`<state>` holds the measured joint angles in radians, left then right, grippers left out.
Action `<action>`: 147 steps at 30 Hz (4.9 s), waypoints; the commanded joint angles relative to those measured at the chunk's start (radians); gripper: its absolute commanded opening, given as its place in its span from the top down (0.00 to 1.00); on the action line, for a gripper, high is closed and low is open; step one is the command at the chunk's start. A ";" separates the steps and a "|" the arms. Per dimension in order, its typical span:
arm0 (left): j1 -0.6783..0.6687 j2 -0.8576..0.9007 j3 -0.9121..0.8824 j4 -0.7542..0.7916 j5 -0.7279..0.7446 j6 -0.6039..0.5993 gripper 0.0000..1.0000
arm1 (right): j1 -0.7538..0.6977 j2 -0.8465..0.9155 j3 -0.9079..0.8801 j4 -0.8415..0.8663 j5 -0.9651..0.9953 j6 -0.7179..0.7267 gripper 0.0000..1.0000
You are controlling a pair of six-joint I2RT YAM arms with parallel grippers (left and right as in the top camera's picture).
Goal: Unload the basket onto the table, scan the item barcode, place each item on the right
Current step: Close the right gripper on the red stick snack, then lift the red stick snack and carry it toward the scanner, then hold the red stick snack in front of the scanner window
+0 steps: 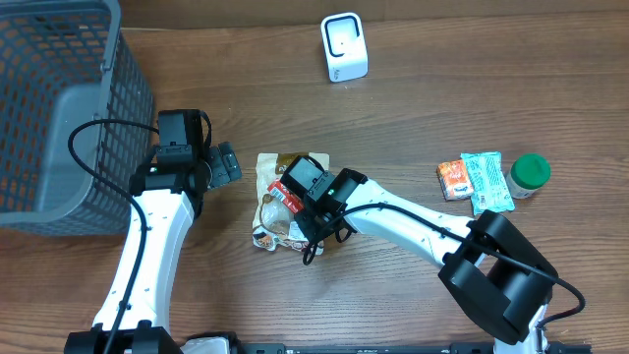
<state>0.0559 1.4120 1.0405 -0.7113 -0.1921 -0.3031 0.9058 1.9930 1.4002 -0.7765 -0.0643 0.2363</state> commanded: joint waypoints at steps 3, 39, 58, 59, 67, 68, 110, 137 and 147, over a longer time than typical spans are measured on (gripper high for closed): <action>0.000 0.001 0.011 0.001 -0.010 0.004 0.00 | 0.002 0.027 -0.008 0.011 -0.008 0.003 0.70; 0.000 0.001 0.011 0.001 -0.010 0.004 0.00 | -0.216 -0.428 0.016 -0.583 -0.392 -0.966 0.96; 0.000 0.001 0.011 0.001 -0.010 0.004 0.00 | -0.215 -0.675 0.018 -0.618 -0.409 -1.023 0.96; 0.000 0.001 0.011 0.001 -0.010 0.004 0.00 | -0.216 -0.682 0.018 -0.618 -0.409 -1.023 0.96; 0.000 0.001 0.011 0.001 -0.010 0.004 0.00 | -0.216 -0.668 0.018 -0.573 -0.319 -0.965 0.96; 0.000 0.001 0.011 0.001 -0.010 0.004 0.00 | -0.216 -0.663 0.018 -0.546 -0.274 -0.925 0.96; 0.000 0.001 0.011 0.001 -0.010 0.004 0.00 | -0.413 0.019 0.360 0.390 0.575 -1.089 0.96; 0.000 0.001 0.011 0.002 -0.010 0.004 0.00 | -0.412 0.457 0.358 1.066 0.918 -1.419 0.96; 0.000 0.001 0.011 0.001 -0.010 0.004 0.00 | -0.414 0.480 0.357 1.175 0.959 -1.441 0.96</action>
<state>0.0559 1.4120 1.0405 -0.7113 -0.1921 -0.3035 0.4953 2.4706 1.7409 0.3538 0.8673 -1.1870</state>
